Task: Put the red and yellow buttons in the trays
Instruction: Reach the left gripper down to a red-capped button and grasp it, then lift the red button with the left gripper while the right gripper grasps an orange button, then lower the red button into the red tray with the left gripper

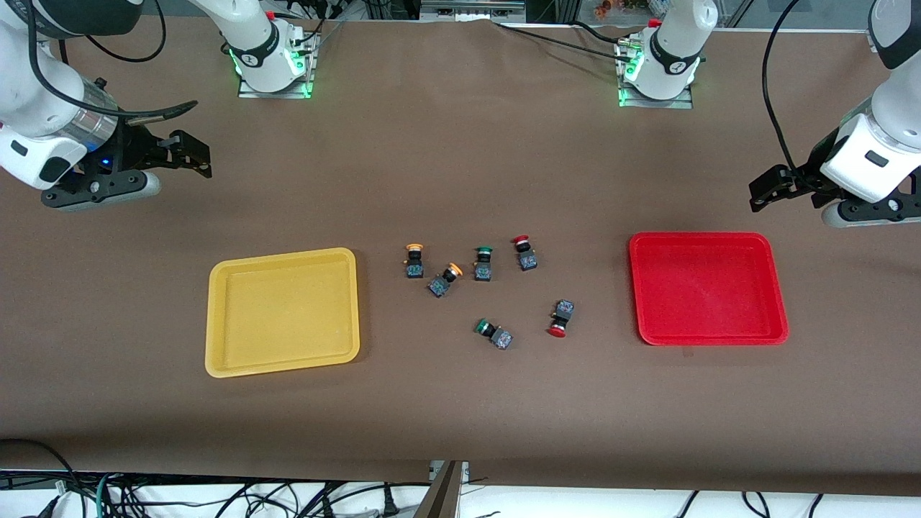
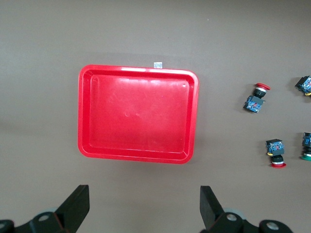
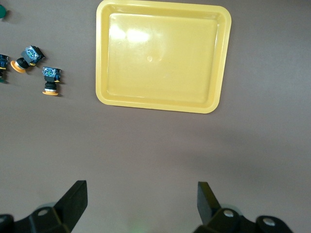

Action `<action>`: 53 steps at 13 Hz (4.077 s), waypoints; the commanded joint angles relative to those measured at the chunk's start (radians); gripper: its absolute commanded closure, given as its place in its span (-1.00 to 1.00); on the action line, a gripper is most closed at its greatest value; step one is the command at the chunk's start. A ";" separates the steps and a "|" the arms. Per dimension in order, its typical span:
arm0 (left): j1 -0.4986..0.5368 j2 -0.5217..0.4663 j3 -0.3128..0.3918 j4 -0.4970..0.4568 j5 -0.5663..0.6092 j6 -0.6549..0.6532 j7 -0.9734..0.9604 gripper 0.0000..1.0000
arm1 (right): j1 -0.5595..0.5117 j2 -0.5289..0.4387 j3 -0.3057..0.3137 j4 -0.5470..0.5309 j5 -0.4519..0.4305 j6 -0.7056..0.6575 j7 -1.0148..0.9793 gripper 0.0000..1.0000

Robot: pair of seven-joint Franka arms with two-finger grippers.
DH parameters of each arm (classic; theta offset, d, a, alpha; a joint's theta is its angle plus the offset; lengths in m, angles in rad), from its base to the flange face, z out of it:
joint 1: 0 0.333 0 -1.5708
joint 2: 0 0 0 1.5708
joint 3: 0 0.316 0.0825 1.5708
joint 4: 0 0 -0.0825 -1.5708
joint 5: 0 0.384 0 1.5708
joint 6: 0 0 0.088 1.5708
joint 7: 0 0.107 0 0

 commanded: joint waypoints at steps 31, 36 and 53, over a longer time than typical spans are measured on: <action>-0.215 0.764 -0.125 0.072 0.080 0.796 0.121 -0.54 | 0.209 0.283 0.011 0.016 0.079 0.257 0.314 -0.99; -0.216 0.750 -0.126 0.068 0.080 0.780 0.112 1.00 | 0.398 0.556 0.009 0.021 0.146 0.671 0.514 -0.99; 0.069 0.670 -0.114 0.072 0.151 0.230 0.201 -0.99 | 0.452 0.679 -0.002 -0.004 0.128 0.791 0.484 0.62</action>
